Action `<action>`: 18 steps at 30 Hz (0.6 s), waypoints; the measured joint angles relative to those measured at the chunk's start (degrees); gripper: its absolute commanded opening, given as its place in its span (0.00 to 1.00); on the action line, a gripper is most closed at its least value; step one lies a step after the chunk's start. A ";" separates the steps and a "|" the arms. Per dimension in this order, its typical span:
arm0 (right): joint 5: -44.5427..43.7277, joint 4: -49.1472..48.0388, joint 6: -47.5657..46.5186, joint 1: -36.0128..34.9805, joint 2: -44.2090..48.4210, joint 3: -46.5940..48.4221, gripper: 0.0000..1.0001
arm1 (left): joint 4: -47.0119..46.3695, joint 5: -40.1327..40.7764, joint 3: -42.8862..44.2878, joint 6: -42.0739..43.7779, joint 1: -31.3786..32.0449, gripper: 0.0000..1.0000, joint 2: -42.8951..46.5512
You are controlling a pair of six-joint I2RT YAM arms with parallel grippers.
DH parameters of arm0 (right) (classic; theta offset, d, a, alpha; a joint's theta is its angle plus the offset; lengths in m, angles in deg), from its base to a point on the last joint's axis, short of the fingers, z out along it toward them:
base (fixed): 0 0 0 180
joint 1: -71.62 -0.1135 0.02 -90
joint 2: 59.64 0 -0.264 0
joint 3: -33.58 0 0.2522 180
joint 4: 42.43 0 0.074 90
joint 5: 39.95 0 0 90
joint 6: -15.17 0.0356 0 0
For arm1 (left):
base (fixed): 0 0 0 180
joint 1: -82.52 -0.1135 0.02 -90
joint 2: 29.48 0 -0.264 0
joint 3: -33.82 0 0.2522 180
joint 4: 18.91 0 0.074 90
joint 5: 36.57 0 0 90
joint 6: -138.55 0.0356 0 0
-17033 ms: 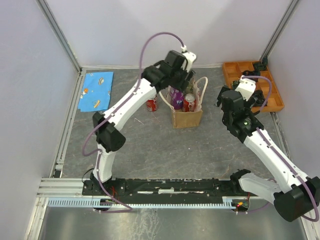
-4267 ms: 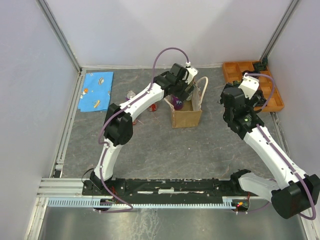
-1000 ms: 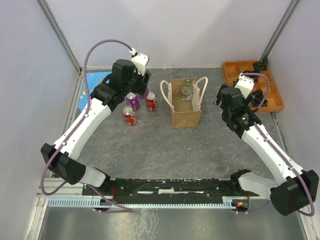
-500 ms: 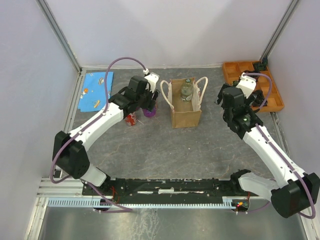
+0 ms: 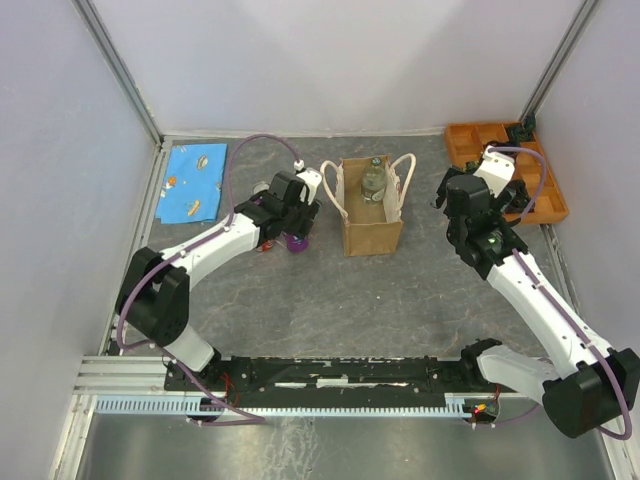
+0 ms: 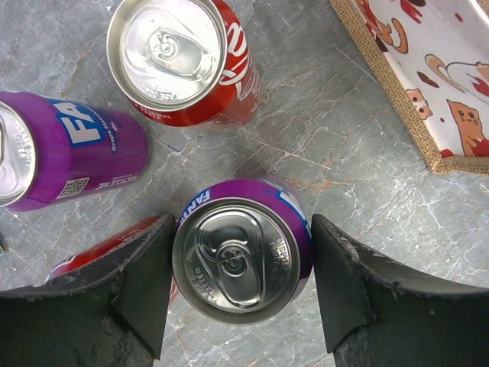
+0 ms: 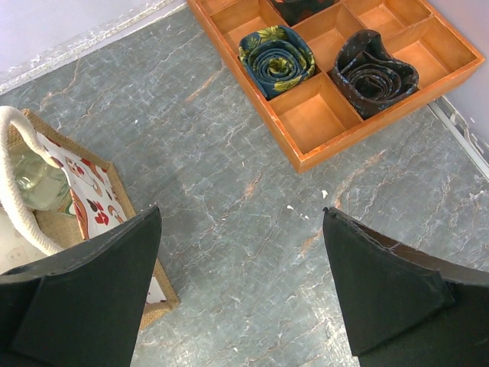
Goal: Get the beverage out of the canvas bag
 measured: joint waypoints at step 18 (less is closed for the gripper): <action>0.07 0.02 0.63 0.00 -0.39 0.00 0.94 | -8.81 3.91 -5.68 0.02 0.48 1.00 -0.02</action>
